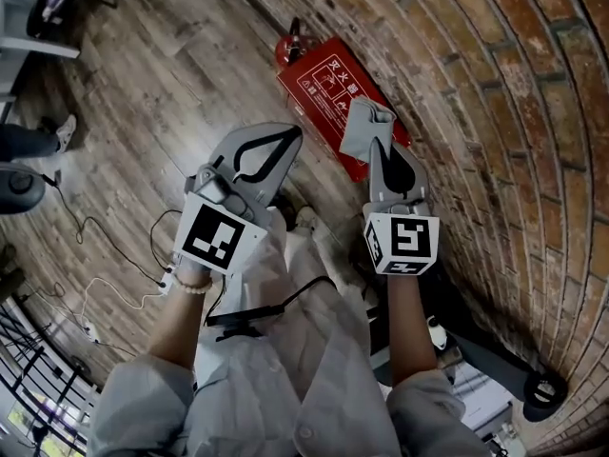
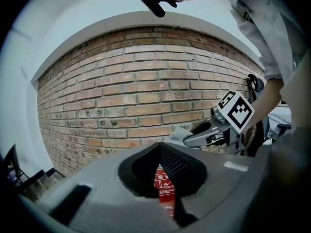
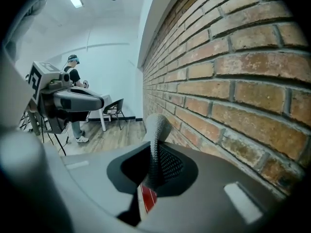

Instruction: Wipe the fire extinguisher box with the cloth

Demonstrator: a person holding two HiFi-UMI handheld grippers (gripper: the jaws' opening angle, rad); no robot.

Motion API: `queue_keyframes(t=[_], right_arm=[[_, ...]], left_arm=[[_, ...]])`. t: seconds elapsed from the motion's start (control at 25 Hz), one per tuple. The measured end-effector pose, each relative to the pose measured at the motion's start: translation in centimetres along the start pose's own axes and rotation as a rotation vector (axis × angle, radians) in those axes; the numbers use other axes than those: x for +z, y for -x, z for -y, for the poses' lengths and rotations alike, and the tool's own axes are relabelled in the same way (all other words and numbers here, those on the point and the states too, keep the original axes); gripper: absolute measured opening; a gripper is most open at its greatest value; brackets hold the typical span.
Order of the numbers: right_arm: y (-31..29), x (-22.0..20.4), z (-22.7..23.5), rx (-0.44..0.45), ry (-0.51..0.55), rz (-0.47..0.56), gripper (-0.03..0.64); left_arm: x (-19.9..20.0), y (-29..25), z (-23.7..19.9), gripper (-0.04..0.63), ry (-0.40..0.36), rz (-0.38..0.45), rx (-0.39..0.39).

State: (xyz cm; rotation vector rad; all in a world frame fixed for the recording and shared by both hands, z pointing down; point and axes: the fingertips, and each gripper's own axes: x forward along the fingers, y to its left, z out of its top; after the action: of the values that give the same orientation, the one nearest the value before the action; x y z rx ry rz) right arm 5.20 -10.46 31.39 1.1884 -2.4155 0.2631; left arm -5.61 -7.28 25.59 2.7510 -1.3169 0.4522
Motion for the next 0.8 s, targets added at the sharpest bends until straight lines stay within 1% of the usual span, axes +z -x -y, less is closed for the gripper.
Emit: queue_keyframes(t=[0.24,0.52,0.8], right_arm=[[-3.9,-0.4,-0.1,0.019,0.020,-0.002,0.025],[-8.4,-1.5,0.4,-0.005,0.036,-0.017,0.025],[-13.1,-3.4,0.9,-0.027,0.012,-0.051,0.025]], left_arm=[[-2.1,-2.2,-2.4,-0.003,0.019,-0.004,-0.011],[-5.1,-3.6,-5.7,-0.003,0.049,-0.020,0.024],[-8.1,-4.5,-8.5,-0.003,0.068,-0.048,0.052]])
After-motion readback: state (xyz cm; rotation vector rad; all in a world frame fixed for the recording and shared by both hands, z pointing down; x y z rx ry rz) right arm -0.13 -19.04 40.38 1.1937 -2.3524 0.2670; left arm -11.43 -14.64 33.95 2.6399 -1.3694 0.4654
